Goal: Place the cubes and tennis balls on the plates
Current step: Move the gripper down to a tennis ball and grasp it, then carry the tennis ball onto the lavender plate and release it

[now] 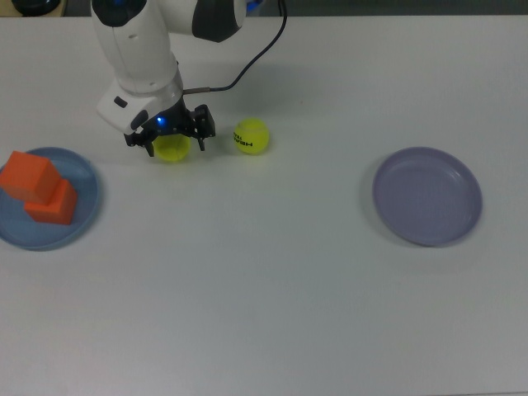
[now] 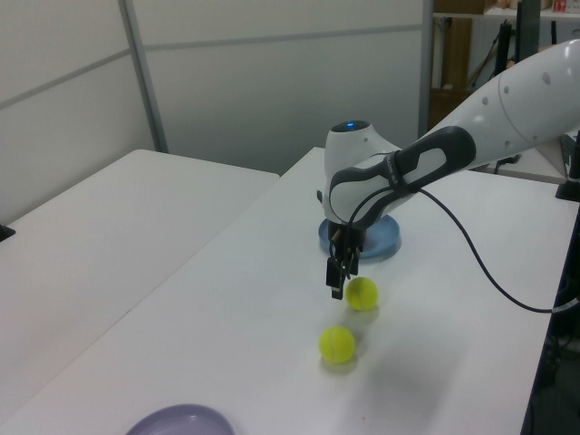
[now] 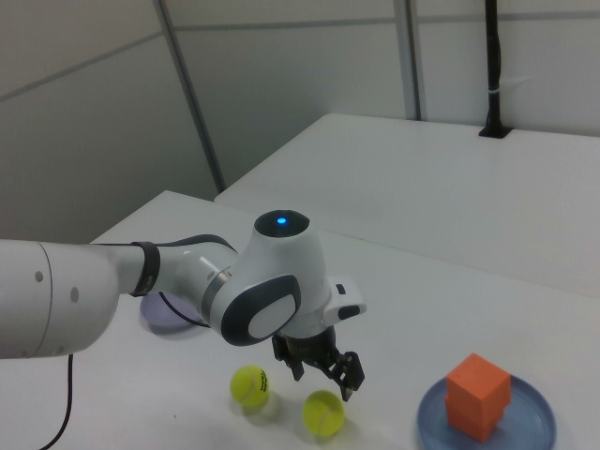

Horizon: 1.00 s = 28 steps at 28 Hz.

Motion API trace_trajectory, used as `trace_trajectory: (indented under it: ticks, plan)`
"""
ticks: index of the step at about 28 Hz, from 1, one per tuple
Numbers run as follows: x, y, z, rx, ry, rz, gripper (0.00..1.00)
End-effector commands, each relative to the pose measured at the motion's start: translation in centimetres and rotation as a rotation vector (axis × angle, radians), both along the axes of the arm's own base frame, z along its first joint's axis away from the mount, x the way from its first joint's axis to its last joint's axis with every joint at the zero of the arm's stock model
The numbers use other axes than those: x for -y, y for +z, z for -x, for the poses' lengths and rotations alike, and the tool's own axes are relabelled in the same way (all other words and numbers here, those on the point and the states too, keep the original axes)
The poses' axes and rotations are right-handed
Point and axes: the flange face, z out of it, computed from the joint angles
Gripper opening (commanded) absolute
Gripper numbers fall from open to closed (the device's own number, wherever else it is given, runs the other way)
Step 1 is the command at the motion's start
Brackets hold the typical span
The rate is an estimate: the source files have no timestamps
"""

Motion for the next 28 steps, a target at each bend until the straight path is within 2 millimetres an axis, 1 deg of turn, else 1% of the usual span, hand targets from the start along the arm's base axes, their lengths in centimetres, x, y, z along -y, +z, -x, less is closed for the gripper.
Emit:
trace_trajectory:
  ticks: [1, 4, 7, 14, 15, 16, 17, 19, 21, 22, 23, 25, 28]
  plan:
    - [1.0, 0.1, 1.5, 0.002, 0.024, 0.028, 1.00]
    - [1.3, -0.2, 2.2, -0.010, 0.037, 0.050, 1.00]
    - [2.2, -0.4, 2.5, -0.016, 0.025, 0.057, 1.00]
    - [2.6, -0.9, 2.8, -0.028, 0.025, 0.065, 1.00]
    - [2.7, -1.0, 2.8, -0.030, 0.024, 0.065, 0.98]
    - [2.8, -0.8, 2.7, -0.025, 0.019, 0.065, 0.92]
    - [2.9, -0.9, 2.7, -0.029, 0.008, 0.065, 0.75]
    - [3.2, -0.9, 2.7, -0.029, 0.001, 0.065, 0.59]
    - [3.2, -1.1, 2.7, -0.032, -0.001, 0.066, 0.47]
    - [3.2, -1.1, 2.7, -0.032, 0.001, 0.066, 0.39]
    - [3.1, -1.1, 2.7, -0.032, 0.013, 0.066, 0.18]
    - [3.0, -1.1, 2.7, -0.031, 0.024, 0.066, 0.01]
    - [2.7, -0.6, 2.7, -0.030, 0.065, 0.065, 0.00]
